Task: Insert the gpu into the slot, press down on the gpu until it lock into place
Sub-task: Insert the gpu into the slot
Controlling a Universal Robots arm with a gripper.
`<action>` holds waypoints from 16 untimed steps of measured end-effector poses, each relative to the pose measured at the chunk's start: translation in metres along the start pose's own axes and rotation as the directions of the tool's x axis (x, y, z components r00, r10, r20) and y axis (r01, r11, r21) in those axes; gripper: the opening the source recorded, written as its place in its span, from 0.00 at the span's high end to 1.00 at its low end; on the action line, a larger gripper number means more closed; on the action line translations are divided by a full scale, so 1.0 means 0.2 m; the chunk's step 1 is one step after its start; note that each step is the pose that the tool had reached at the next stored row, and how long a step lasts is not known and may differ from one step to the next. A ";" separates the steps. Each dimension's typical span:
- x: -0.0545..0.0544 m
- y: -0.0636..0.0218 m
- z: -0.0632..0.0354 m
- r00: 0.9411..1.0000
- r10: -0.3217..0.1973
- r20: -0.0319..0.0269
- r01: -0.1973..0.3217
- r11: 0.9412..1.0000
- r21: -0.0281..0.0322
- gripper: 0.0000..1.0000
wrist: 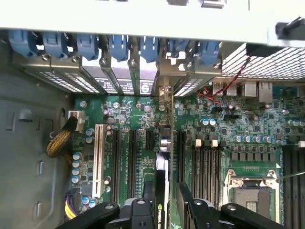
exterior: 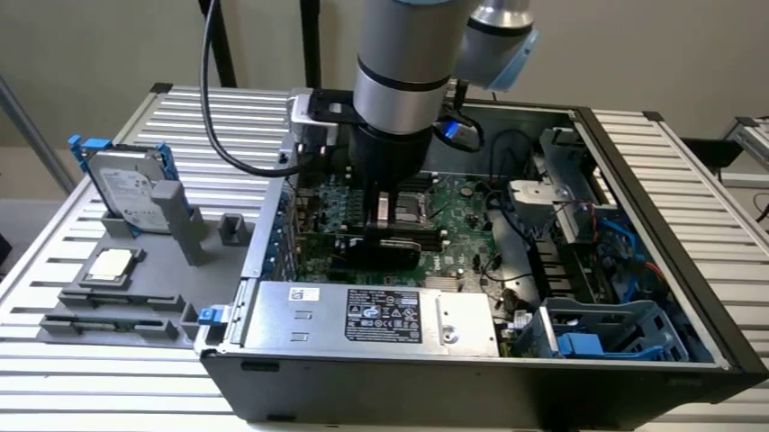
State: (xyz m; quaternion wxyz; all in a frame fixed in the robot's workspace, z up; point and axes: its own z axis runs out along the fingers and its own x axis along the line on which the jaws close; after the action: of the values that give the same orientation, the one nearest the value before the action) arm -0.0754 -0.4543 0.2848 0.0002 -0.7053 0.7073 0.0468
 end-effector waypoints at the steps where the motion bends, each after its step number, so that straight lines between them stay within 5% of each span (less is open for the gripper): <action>1: 0.00 0.001 -0.016 1.000 0.000 0.000 0.000 1.000 0.000 0.66; 4: 0.00 0.011 -0.027 1.000 0.000 0.000 0.000 1.000 0.000 0.68; 8: -0.01 0.043 -0.029 1.000 0.000 0.000 0.000 1.000 0.000 0.89; 16: -0.01 0.050 -0.035 1.000 0.000 -0.001 0.000 1.000 0.000 0.89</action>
State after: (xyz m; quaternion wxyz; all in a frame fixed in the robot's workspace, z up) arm -0.0849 -0.4538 0.2925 0.0000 -0.7054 0.7073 0.0465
